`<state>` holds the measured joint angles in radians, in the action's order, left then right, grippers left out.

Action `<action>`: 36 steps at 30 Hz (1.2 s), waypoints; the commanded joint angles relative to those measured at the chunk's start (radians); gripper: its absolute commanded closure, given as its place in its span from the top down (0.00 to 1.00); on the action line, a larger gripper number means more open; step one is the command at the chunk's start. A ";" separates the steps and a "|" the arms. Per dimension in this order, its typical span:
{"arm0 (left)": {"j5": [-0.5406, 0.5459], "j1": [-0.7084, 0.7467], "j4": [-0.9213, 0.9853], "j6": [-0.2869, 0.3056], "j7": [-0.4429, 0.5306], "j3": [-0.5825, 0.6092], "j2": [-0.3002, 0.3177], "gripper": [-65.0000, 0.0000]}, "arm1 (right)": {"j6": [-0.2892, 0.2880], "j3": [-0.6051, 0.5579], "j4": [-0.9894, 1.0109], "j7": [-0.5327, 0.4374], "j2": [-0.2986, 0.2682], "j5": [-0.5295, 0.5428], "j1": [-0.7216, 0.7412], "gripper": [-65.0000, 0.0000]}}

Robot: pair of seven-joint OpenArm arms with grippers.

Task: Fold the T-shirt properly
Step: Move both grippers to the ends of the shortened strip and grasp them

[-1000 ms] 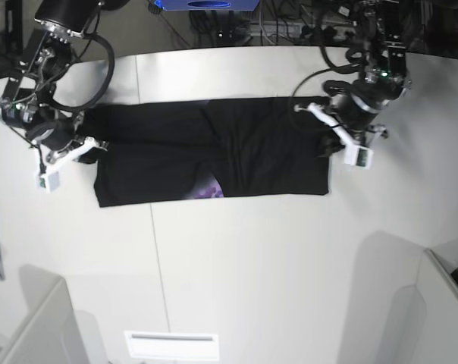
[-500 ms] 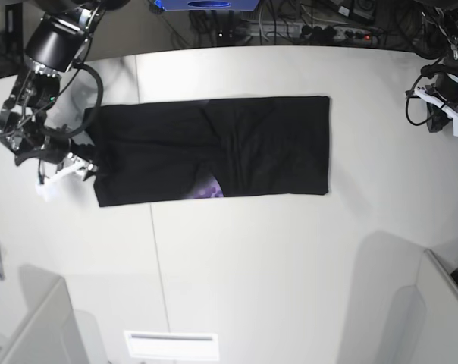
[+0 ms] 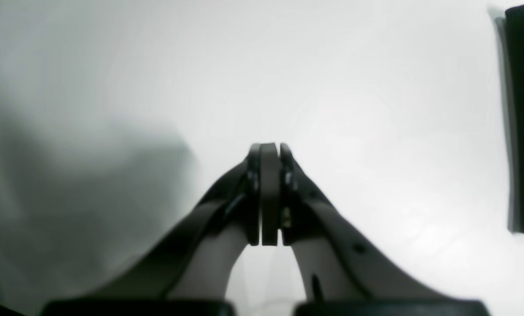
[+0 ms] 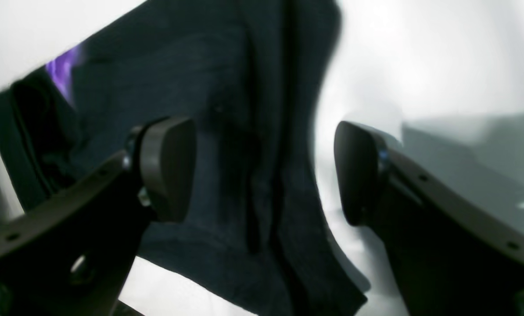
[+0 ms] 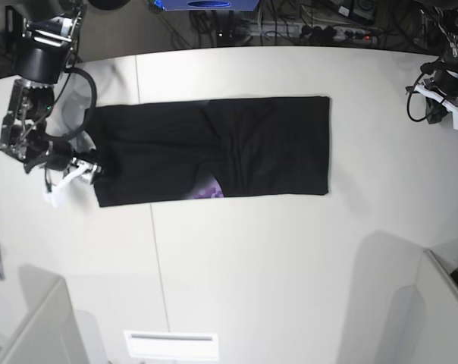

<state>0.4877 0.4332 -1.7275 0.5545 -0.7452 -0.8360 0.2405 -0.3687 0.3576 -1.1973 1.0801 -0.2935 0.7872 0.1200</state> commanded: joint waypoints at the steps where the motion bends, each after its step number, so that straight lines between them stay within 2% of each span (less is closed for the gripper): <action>1: 0.013 0.000 -0.015 0.003 0.022 -0.007 0.018 0.00 | -0.013 -0.001 -0.010 0.021 -0.008 -0.015 -0.012 0.72; 4: 0.013 0.000 -0.015 0.003 0.022 0.007 0.018 0.00 | -0.020 -0.002 -0.036 0.033 0.015 -0.015 -0.041 0.72; 9: 0.013 -0.006 -0.015 0.000 0.022 0.109 0.016 0.00 | -0.020 -0.002 -0.102 0.059 0.064 -0.019 -0.089 0.72; 13: 0.004 -0.047 0.011 -0.001 0.022 0.194 0.012 0.00 | -0.020 -0.002 -0.103 0.058 0.072 -0.019 -0.090 0.71; 15: -0.033 -0.076 0.024 -0.004 0.022 0.228 -0.007 0.00 | -0.020 -0.002 -0.103 0.056 0.072 -0.019 -0.090 0.71; 18: -0.156 -0.122 0.031 -0.035 0.022 0.277 -0.051 0.00 | -0.020 -0.002 -0.103 0.055 0.072 -0.019 -0.090 0.70; 20: -0.229 -0.144 0.031 -0.030 0.022 0.312 -0.083 0.00 | -0.020 -0.002 -0.102 0.056 0.070 -0.021 -0.090 0.63; 23: -0.280 -0.173 0.037 -0.030 0.022 0.352 -0.117 0.00 | -0.020 -0.002 -0.089 0.056 0.070 -0.021 -0.089 0.42; 28: -0.292 -0.187 0.037 -0.037 0.022 0.438 -0.120 0.00 | -0.020 -0.004 -0.020 0.047 0.063 -0.021 -0.061 0.17; 30: -0.292 -0.187 0.037 -0.037 0.020 0.465 -0.120 0.00 | -0.020 -0.004 -0.008 0.027 0.060 -0.021 -0.055 0.03; 33: -0.294 -0.188 0.067 -0.037 0.020 0.502 -0.120 0.00 | -0.013 -0.004 0.006 0.004 0.044 -0.024 -0.041 0.00; 36: -0.294 -0.188 0.103 -0.037 0.022 0.545 -0.120 0.00 | 0.055 -0.004 -0.005 0.004 0.049 -0.076 -0.038 0.00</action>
<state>0.2012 0.2462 -1.6207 0.5198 -0.6975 -0.2932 0.1181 -0.3386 0.3531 -1.1992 1.0763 -0.2295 0.7872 0.0772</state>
